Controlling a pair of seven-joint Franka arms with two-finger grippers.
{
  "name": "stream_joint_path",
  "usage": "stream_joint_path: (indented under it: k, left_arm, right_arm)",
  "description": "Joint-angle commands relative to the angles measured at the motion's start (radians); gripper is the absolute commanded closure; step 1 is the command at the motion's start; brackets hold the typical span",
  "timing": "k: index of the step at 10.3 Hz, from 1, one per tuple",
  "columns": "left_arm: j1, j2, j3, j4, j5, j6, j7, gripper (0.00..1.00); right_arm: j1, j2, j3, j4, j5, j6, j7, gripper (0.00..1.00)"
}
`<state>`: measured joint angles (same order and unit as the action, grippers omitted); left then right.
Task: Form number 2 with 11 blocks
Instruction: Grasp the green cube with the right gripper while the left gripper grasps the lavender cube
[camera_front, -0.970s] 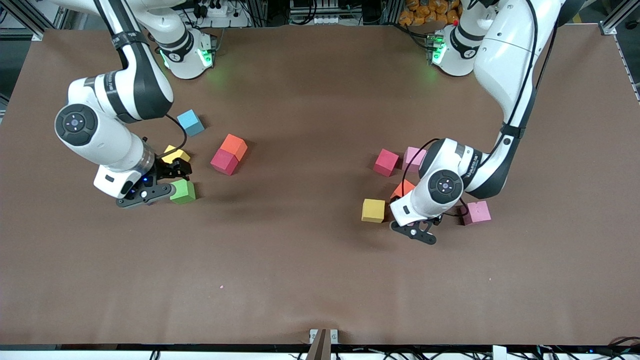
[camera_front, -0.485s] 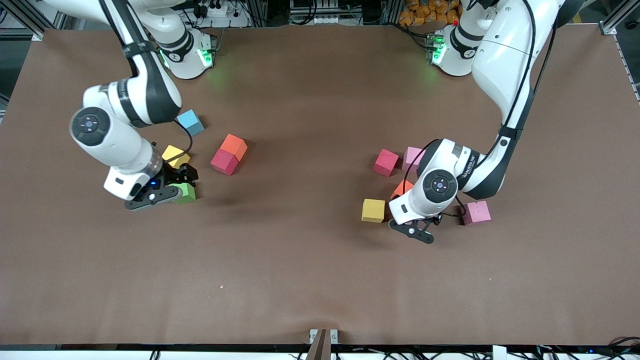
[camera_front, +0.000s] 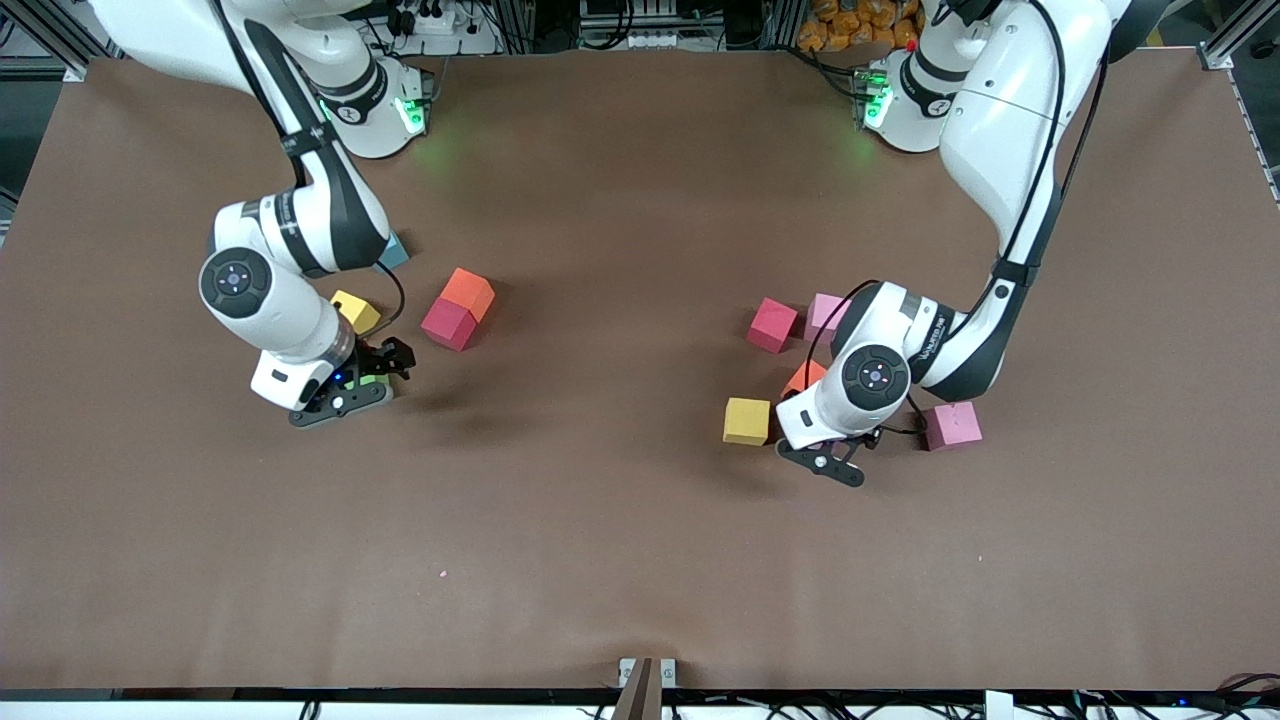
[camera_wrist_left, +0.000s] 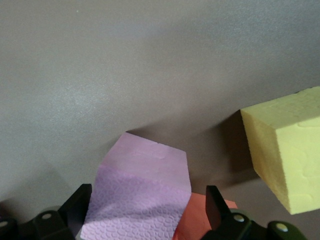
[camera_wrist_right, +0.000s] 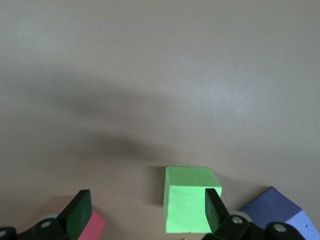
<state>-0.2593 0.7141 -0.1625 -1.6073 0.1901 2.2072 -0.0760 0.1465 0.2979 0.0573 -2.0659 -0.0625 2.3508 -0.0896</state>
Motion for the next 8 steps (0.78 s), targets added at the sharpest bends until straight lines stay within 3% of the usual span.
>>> stream_joint_path:
  k: [1,2,3,4,7,8]
  left_arm:
    - [0.002,-0.002,0.004,-0.006,0.023,0.0,0.024,0.26]
    - [-0.001,-0.004,0.008,-0.005,0.023,0.0,0.042,0.61]
    - [-0.002,-0.007,0.008,-0.003,0.023,-0.003,0.045,0.9]
    - [0.003,-0.008,0.009,0.001,0.023,-0.003,0.048,1.0]
    - [0.015,-0.071,0.009,0.044,0.008,-0.078,0.048,1.0]
    - [0.017,-0.097,0.008,0.096,0.0,-0.166,0.045,1.0]
  right_arm:
    - [-0.06,-0.005,0.007,-0.081,-0.022,0.111,-0.016,0.0]
    - [-0.07,0.001,0.007,-0.092,-0.022,0.125,-0.034,0.0]
    - [-0.077,0.004,0.004,-0.099,-0.022,0.125,-0.036,0.0]
    - [-0.088,0.004,0.004,-0.117,-0.026,0.133,-0.039,0.0]
    - [-0.148,0.006,0.009,-0.157,-0.022,0.191,-0.101,0.0]
    - [-0.145,0.006,0.009,-0.166,-0.02,0.2,-0.095,0.0]
